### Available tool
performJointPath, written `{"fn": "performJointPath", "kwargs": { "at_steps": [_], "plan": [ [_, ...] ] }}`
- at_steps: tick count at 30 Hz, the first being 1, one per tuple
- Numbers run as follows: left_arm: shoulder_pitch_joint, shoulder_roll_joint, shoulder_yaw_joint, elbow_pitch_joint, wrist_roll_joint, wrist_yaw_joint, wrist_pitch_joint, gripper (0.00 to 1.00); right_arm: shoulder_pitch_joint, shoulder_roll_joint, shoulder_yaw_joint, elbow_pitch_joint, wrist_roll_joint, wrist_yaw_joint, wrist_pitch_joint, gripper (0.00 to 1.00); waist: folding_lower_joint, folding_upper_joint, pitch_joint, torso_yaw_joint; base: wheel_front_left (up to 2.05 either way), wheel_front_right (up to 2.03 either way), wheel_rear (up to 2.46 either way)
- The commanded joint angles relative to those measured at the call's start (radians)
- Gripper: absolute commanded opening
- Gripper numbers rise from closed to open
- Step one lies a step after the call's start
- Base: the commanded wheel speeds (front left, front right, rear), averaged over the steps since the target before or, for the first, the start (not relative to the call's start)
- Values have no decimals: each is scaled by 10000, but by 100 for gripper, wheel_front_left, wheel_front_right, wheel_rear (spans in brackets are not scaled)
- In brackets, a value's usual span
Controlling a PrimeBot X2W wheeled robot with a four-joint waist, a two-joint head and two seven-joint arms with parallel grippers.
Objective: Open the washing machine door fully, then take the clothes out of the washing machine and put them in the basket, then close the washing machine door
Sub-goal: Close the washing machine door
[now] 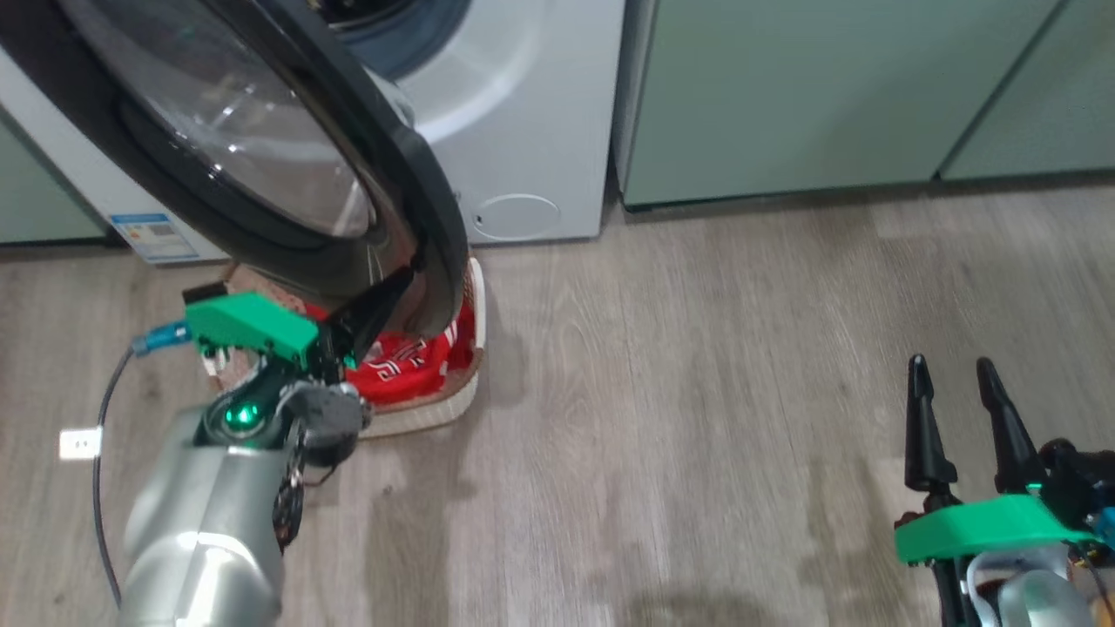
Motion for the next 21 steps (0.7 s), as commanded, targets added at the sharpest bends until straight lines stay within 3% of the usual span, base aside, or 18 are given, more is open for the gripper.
{"fn": "performJointPath", "kwargs": {
  "at_steps": [1,21],
  "plan": [
    [-604,223,269,-268,25,-67,-37,0,-341,-40,220,-373,31,-7,-63,100,0,-1,210,-153,0,0,0],
    [-3968,506,481,889,397,-67,-1191,0,-1564,54,598,-520,449,-7,-63,100,0,-1,2414,-1192,0,0,0]
  ]
}}
